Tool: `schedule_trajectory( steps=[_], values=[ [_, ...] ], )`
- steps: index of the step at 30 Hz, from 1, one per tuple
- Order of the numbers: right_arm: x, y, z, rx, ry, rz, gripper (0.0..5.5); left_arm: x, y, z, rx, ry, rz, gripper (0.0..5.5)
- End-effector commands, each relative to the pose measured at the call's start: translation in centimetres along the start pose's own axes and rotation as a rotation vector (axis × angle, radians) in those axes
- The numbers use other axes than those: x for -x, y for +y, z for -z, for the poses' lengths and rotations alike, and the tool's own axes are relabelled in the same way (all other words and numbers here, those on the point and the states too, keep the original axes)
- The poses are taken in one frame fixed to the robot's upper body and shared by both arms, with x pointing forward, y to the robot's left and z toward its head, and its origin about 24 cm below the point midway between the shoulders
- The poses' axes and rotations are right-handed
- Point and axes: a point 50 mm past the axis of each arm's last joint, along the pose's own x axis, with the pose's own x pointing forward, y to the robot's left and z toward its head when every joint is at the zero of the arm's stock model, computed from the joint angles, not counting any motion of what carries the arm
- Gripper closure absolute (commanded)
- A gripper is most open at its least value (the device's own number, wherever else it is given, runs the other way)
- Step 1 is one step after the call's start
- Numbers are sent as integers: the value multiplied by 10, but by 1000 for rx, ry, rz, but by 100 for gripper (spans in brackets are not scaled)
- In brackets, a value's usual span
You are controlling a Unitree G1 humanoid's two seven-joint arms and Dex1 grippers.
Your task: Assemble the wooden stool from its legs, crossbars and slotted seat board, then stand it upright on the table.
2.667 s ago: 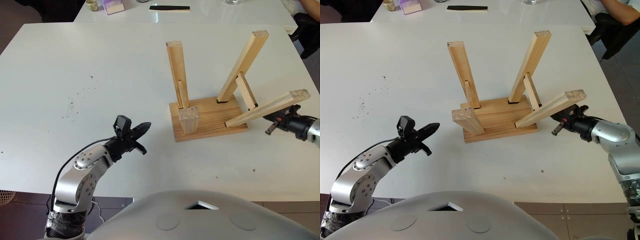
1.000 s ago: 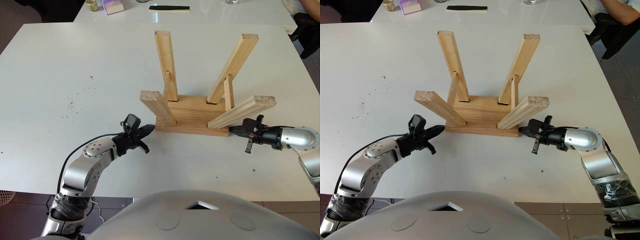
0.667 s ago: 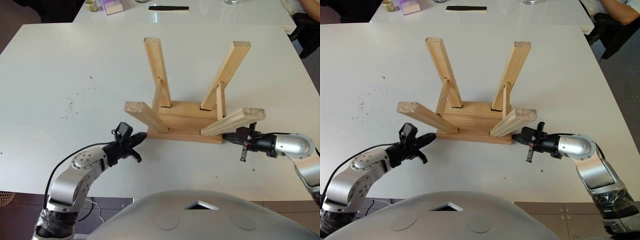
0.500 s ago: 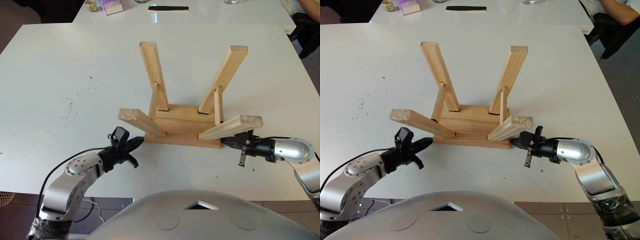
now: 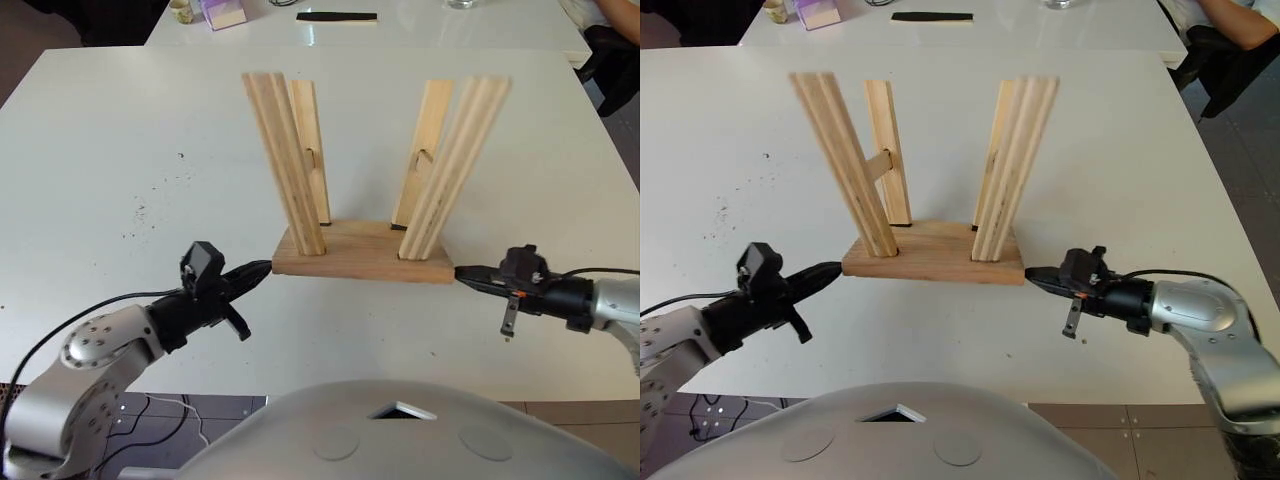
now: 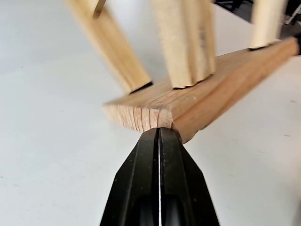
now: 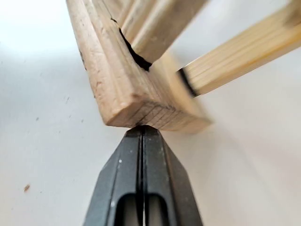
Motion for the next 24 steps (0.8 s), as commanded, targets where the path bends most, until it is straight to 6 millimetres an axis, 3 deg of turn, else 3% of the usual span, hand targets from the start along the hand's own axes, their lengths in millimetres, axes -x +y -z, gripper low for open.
schedule_trajectory(
  steps=[1,8,15,19,24],
  values=[
    [-9,16,-30,52,-151,-111,550,-6,-25,-18,-7,-79,209,548],
    [-10,5,-39,86,-172,-105,550,-14,-8,-37,-93,-120,168,548],
    [-9,-2,-37,84,-160,-85,550,-16,2,-32,-96,-92,113,548],
    [0,-15,-14,91,-31,-34,550,-6,15,-27,-111,-82,53,548],
    [8,-34,10,71,43,10,550,19,54,-9,-129,12,-40,524]
  ],
)
